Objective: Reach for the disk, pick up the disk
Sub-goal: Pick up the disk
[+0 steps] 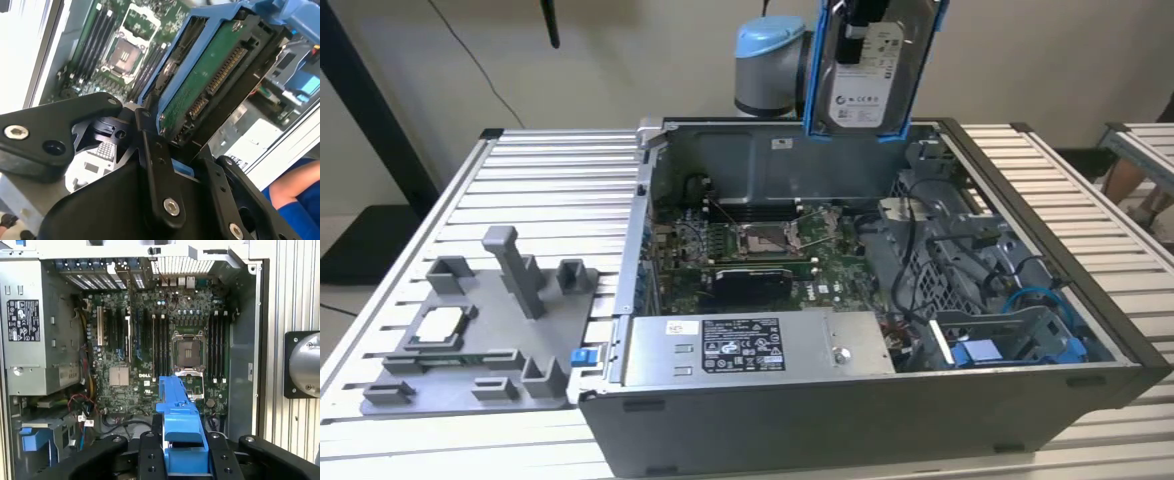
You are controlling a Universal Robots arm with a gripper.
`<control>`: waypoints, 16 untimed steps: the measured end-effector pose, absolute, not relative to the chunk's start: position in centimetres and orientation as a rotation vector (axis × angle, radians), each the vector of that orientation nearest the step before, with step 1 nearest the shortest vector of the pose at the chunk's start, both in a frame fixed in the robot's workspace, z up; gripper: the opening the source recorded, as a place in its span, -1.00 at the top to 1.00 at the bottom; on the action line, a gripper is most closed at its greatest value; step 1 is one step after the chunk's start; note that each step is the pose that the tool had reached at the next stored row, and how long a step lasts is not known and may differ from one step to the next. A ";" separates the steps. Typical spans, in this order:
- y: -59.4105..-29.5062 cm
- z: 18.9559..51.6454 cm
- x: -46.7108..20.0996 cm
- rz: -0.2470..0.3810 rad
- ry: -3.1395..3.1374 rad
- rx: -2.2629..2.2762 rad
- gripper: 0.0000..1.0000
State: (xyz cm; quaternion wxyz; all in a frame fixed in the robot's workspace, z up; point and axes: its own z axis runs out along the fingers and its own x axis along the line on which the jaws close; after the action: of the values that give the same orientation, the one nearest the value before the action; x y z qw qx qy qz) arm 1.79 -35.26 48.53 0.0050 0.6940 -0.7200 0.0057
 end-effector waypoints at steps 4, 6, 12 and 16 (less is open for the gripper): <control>-35.3 48.5 3.6 0.017 -2.254 2.173 1.00; -35.3 48.5 4.5 0.016 -2.254 2.172 1.00; -35.3 48.5 7.2 0.011 -2.251 2.170 1.00; -35.3 48.5 9.1 0.008 -2.250 2.169 1.00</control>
State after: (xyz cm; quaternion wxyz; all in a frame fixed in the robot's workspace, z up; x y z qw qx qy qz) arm 9.08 -35.29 48.54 0.0084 0.6940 -0.7199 0.0024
